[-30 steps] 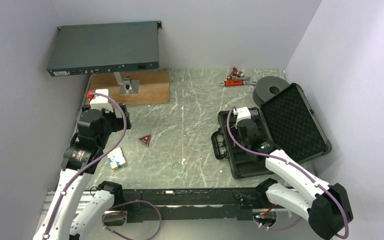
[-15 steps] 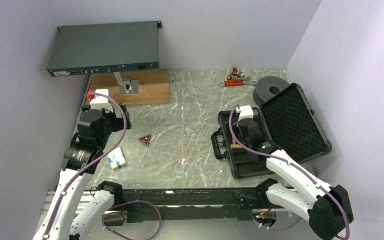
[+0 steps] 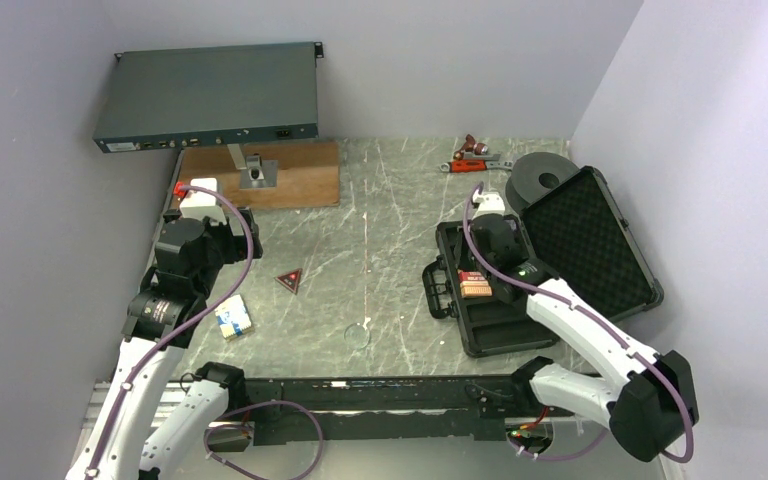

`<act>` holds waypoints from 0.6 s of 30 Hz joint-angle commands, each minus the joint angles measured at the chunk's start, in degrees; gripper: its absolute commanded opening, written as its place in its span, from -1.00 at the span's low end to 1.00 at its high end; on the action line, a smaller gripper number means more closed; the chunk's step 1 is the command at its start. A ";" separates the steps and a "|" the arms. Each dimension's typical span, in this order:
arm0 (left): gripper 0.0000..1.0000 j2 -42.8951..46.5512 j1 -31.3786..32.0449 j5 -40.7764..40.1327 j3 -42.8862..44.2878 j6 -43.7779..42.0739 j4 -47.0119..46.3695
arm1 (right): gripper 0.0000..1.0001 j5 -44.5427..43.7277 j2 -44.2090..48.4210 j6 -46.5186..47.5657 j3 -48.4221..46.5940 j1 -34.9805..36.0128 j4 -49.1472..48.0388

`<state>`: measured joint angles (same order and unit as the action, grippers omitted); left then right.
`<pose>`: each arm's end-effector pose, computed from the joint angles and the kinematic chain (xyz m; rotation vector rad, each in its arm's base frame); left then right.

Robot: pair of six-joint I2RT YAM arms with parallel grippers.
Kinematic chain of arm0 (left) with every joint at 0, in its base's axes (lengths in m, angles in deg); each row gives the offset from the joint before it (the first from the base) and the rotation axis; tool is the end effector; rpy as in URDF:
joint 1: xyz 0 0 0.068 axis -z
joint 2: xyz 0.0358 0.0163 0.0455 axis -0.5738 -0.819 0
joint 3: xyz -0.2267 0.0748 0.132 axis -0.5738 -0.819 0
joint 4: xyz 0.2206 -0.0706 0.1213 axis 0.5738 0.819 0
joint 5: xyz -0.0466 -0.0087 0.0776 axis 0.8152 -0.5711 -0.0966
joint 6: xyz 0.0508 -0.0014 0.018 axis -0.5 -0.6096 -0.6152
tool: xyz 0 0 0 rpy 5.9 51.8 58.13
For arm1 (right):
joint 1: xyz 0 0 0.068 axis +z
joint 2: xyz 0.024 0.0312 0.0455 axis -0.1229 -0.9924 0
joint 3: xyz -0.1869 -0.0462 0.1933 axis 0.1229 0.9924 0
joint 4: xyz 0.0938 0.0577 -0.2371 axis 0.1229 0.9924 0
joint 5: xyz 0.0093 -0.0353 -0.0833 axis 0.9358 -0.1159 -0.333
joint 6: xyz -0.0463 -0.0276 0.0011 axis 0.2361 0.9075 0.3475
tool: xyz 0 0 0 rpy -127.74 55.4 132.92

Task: Pack up texas hold em set

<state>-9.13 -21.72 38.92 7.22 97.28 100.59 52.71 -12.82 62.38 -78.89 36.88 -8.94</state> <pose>0.1417 -0.0253 0.3603 -0.0948 1.8757 -0.0634 0.2030 0.1053 0.2631 -0.0325 2.1536 0.2068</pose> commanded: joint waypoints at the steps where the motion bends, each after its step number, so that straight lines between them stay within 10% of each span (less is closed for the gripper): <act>1: 0.98 0.44 -0.21 0.02 0.84 -0.53 -1.78 | -0.63 5.83 0.24 -5.29 1.55 -0.16 2.53; 18: 0.98 0.16 -0.20 -0.11 0.83 -0.47 -1.72 | -0.59 1.09 -4.05 -12.09 4.34 -0.60 11.02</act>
<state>-9.13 -21.72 38.90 7.25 97.28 100.59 55.42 -15.79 51.86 -73.58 36.75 -2.01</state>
